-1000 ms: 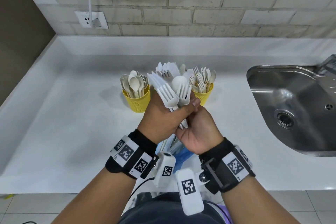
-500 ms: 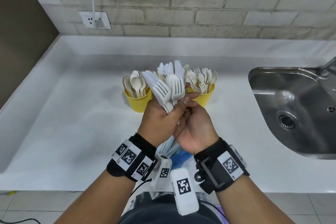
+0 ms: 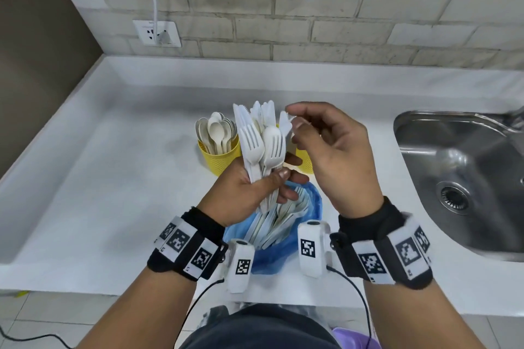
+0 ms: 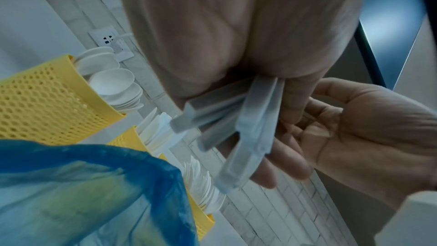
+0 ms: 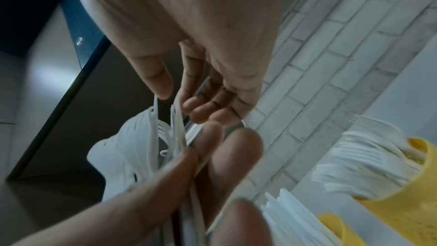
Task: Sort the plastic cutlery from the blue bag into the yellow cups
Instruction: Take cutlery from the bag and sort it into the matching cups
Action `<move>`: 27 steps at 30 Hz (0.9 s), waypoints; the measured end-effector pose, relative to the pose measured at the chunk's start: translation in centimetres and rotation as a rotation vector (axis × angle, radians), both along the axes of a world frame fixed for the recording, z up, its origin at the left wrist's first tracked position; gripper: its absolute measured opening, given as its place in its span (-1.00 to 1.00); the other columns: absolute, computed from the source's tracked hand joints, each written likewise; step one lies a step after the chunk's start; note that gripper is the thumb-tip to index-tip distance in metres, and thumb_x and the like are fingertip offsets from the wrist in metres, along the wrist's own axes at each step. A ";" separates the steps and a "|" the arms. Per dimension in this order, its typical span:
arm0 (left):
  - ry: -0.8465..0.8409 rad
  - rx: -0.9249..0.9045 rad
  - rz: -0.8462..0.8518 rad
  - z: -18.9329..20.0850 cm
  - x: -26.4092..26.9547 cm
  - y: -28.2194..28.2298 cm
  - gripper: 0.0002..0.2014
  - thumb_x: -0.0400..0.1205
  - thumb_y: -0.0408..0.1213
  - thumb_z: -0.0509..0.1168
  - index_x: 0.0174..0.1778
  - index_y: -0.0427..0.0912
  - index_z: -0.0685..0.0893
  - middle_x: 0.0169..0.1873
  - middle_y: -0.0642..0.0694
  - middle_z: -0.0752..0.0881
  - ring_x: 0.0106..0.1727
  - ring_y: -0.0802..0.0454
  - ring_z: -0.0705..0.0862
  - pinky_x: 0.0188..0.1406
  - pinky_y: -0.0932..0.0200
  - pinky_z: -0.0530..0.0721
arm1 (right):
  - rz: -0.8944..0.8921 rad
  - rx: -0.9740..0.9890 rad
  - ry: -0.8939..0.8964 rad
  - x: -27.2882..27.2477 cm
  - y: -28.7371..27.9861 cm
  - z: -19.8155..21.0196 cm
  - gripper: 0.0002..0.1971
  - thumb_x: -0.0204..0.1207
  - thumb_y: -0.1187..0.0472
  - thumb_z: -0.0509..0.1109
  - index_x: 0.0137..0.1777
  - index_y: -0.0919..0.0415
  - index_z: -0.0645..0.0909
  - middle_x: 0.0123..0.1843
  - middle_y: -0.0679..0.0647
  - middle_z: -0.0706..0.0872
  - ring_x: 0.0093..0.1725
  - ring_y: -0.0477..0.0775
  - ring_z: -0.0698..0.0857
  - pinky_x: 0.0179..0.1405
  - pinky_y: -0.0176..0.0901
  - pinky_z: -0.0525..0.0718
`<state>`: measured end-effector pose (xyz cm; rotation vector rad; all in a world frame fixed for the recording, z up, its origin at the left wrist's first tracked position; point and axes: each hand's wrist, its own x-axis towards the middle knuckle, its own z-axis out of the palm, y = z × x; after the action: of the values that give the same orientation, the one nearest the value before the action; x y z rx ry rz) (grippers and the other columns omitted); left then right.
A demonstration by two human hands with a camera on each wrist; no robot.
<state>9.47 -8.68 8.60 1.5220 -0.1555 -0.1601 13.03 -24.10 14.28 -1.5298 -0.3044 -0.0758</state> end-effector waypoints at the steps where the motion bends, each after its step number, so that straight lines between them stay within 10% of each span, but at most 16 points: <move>1: 0.001 0.007 0.002 0.2 0.1 -0.2 -0.79 0.80 -0.47 0.21 0.30 -0.26 0.65 0.01 -0.23 0.88 -0.13 -0.13 0.86 0.01 -0.19 0.81 | 0.016 -0.014 -0.024 0.4 -0.1 0.1 -0.83 0.67 0.46 0.38 0.14 0.32 0.77 -0.07 0.17 0.79 -0.19 -0.12 0.74 -0.22 -0.37 0.71; 10: 0.043 0.038 0.027 0.9 0.6 -1.4 -0.78 0.80 -0.42 0.23 0.33 -0.20 0.65 0.12 -0.28 0.86 -0.06 -0.25 0.85 0.11 -0.40 0.76 | 0.057 -0.093 -0.059 2.6 -2.2 -0.4 -0.89 0.65 0.42 0.45 0.04 0.25 0.79 -0.19 0.00 0.81 -0.28 -0.09 0.76 -0.28 -0.35 0.71; 27: 0.076 -0.045 0.216 1.4 0.8 -3.9 -0.76 0.76 -0.38 0.26 0.32 -0.30 0.68 0.10 -0.29 0.86 0.02 -0.31 0.86 0.14 -0.42 0.77 | 0.145 -0.196 -0.061 4.8 -5.3 -1.4 -0.92 0.64 0.24 0.48 -0.08 0.10 0.79 -0.24 -0.01 0.80 -0.16 0.20 0.79 0.01 0.33 0.79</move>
<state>10.24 -12.61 9.98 1.4747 0.0655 -0.0418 17.79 -29.42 12.90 -1.6963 -0.4814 0.0227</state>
